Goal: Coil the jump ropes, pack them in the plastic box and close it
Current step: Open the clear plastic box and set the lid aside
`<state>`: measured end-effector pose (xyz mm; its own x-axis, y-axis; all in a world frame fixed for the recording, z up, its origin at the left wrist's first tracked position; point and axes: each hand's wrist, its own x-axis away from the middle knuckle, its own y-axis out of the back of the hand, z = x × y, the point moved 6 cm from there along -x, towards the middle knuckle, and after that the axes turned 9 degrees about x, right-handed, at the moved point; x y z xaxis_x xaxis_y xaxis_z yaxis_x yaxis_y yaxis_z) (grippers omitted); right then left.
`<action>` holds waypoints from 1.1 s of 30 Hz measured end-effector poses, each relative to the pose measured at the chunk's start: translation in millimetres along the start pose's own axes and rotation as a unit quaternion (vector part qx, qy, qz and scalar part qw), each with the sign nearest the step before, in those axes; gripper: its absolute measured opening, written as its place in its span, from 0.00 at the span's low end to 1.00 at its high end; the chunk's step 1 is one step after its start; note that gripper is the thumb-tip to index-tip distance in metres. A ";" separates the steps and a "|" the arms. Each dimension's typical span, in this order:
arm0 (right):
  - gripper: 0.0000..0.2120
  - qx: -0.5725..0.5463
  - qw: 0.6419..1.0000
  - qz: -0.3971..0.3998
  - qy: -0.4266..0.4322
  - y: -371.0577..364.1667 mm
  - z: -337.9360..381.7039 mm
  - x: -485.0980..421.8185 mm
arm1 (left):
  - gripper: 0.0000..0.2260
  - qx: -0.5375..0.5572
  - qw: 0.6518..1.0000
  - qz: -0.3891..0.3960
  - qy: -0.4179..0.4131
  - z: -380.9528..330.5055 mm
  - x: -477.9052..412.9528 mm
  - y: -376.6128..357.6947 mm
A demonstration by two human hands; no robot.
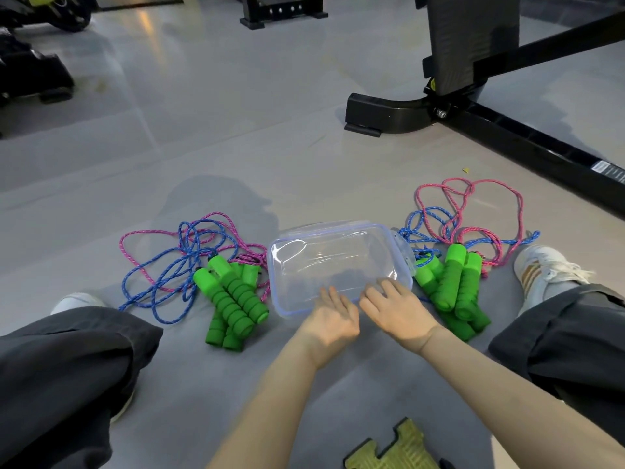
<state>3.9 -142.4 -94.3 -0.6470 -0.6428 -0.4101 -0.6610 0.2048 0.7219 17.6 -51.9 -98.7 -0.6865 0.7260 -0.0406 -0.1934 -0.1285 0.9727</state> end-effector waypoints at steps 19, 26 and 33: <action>0.32 -0.122 0.961 0.219 -0.118 -5.5 -42.1 13.1 | 0.38 0.219 0.968 -0.015 0.121 49.4 47.1 -15.2; 0.37 -0.135 0.878 0.381 -0.256 -34.7 -53.5 -2.5 | 0.32 0.299 0.949 -0.093 0.033 -20.7 36.7 12.6; 0.24 -0.295 0.858 0.378 -0.186 -45.3 -54.9 7.4 | 0.18 0.194 0.963 -0.184 0.006 10.2 38.5 -6.0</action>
<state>49.9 -197.0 -99.4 -0.9548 -0.1895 0.2290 0.2371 -0.0208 0.9713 -0.5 -16.3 -103.8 -0.6297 0.6659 -0.4002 -0.1501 0.4012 0.9036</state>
